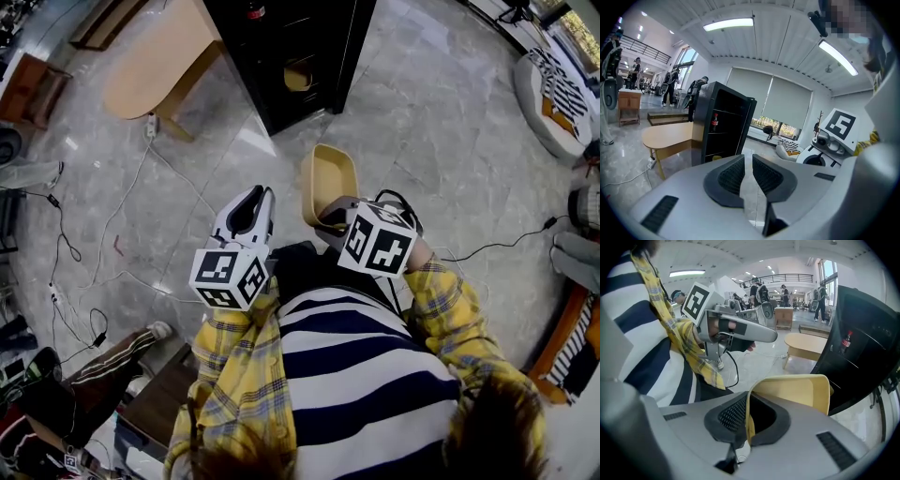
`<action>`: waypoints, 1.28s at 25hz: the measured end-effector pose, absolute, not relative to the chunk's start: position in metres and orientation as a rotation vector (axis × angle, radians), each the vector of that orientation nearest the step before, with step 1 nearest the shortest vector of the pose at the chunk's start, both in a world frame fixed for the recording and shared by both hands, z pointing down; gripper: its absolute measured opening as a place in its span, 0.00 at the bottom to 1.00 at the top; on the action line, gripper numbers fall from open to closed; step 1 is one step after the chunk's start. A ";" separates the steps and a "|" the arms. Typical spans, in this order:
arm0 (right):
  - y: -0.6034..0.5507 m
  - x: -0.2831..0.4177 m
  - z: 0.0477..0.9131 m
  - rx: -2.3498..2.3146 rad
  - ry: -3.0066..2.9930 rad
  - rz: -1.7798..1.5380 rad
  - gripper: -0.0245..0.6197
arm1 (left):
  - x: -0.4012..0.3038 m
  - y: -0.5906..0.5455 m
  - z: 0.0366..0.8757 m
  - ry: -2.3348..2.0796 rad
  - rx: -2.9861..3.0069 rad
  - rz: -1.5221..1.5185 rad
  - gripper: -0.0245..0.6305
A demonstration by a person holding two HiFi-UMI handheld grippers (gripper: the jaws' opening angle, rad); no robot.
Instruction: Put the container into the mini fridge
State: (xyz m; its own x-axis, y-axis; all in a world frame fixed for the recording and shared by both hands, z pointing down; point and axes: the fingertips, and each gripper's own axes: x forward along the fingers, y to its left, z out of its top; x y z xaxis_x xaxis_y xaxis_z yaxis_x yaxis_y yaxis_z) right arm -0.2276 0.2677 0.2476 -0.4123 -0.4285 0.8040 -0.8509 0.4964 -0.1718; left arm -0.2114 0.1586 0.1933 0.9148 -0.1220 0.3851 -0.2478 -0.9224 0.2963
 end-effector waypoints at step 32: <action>0.170 -0.125 0.279 1.010 -1.923 0.863 0.08 | -0.091 0.044 0.239 -0.159 2.685 0.519 0.13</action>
